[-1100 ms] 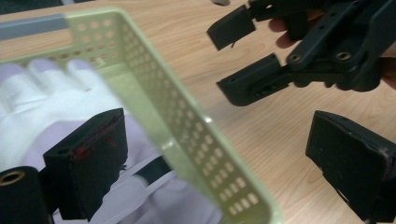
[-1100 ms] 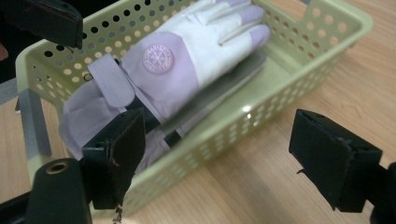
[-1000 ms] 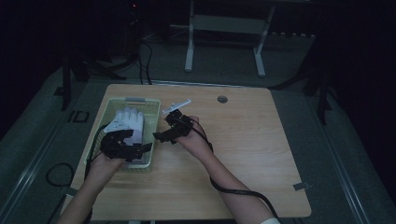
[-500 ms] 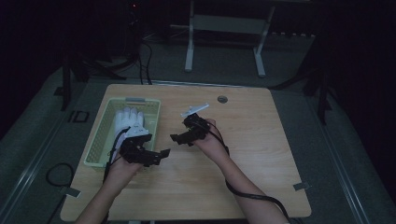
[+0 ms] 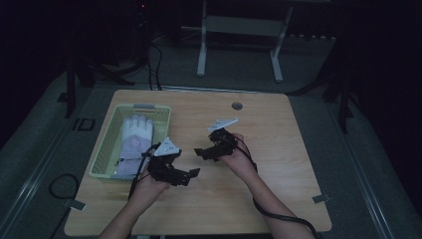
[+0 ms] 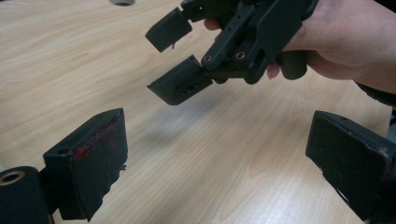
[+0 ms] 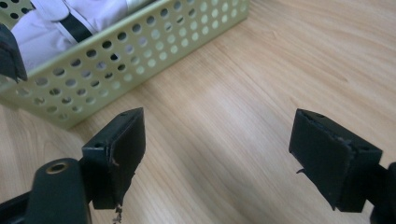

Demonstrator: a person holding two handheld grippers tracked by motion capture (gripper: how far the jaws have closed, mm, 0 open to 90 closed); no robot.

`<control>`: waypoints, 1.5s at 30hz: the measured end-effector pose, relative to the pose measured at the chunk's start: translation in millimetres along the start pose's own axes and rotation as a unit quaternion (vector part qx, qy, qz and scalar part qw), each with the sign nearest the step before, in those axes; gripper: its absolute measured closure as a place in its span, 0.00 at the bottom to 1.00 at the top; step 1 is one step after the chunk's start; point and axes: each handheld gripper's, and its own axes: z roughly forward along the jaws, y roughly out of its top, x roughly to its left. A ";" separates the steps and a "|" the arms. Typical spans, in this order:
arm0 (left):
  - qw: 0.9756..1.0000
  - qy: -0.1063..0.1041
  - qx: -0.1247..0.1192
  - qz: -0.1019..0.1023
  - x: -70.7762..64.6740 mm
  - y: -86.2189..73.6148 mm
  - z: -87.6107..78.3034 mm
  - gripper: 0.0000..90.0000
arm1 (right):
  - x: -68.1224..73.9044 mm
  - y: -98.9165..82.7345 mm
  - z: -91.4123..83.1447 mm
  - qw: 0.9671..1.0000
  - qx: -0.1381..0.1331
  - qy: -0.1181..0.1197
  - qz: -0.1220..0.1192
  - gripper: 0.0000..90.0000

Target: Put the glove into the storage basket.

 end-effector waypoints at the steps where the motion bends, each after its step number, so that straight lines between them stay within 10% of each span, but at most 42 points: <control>1: 1.000 -0.004 0.002 0.001 -1.5 -1.1 2.5 0.06 | -1.2 -2.9 -1.0 1.000 0.001 0.000 0.002 0.21; 24: 0.997 -0.054 0.041 0.030 -25.0 -32.0 54.0 0.06 | -16.8 -66.0 -5.3 1.000 -0.002 -0.003 0.009 0.20; 45: 0.997 -0.045 0.035 0.047 -32.0 -57.7 70.0 0.06 | -18.0 -102.5 -6.7 1.000 0.001 -0.017 -0.003 0.17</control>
